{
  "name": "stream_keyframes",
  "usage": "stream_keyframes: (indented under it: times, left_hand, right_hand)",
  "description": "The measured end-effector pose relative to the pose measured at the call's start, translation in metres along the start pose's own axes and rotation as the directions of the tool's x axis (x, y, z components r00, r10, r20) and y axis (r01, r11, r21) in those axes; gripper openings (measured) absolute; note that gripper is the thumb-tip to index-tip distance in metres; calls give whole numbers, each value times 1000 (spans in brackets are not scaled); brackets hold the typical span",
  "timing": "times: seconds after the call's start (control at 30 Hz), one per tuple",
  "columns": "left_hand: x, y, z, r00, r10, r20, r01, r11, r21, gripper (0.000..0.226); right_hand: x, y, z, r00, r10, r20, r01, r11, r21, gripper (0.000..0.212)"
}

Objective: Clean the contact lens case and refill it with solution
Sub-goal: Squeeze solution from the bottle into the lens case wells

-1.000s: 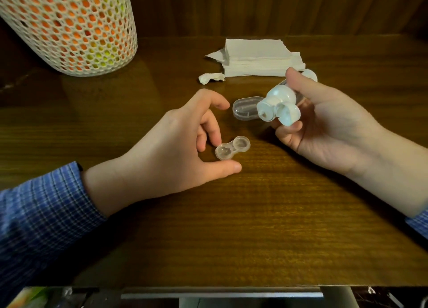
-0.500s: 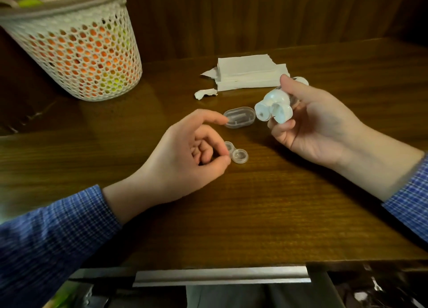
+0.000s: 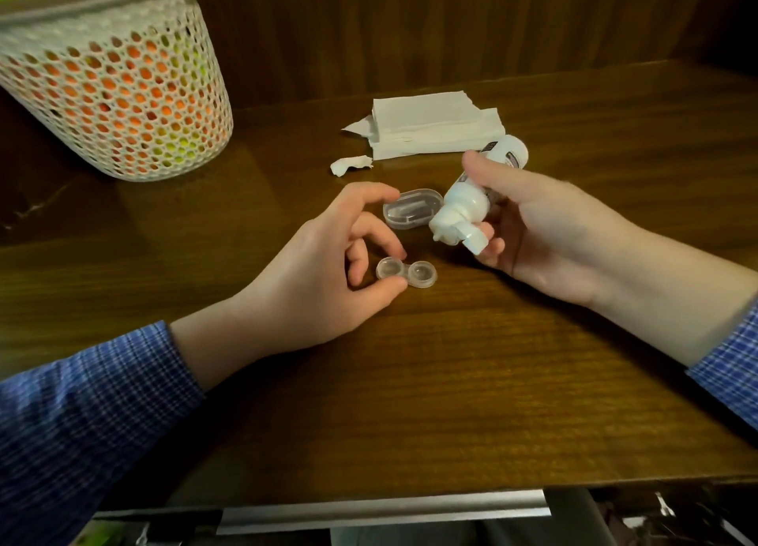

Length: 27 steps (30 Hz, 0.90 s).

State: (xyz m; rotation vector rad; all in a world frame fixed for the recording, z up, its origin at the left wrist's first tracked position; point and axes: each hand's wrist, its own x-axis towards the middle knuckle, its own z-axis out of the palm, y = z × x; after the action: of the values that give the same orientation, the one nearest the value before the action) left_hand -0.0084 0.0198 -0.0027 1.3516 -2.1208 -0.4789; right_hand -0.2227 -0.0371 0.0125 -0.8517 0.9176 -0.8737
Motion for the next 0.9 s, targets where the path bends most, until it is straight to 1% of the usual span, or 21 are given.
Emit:
stream_keyframes:
  times: [0.1,0.17,0.23,0.3,0.4,0.47,0.57,0.7,0.8,0.9]
  left_hand:
    - [0,0,1,1000,12,-17,-12,1000,0,74]
    - [0,-1,1,1000,16,-23,-16,1000,-5,77]
    - [-1,-3,1,1000,15,-21,-16,1000,-11,80]
    - [-2,-3,1,1000,5,-14,-5,1000,-3,82]
    - [-6,-4,-2,1000,-5,-17,6,999,46,79]
    - [-7,-5,-2,1000,7,-20,-6,998,66,72]
    - [-8,-5,-1,1000,31,-7,-30,997,76,52]
    - [-8,-7,0,1000,27,-4,-27,999,43,28]
    - [-8,-8,1,1000,8,-2,-8,1000,23,22]
    - [-9,-8,2,1000,-11,-1,11,1000,10,21]
  right_hand:
    - [0,3,4,998,-45,37,50,986,-156,32]
    - [0,5,8,997,-76,29,80,970,-229,33]
    - [-1,6,11,994,-106,-5,101,958,-267,41]
    - [-2,7,12,992,-127,-6,120,950,-287,49]
    - [-4,8,13,990,-141,-1,133,941,-310,48]
    - [-5,9,13,989,-144,-24,129,939,-319,52]
    - [-6,11,14,987,-159,-27,141,933,-330,49]
    - [-8,11,14,988,-155,-18,142,937,-320,46]
    - [-8,11,12,989,-150,-5,141,940,-310,43]
    - [-8,9,12,989,-145,15,143,944,-298,45]
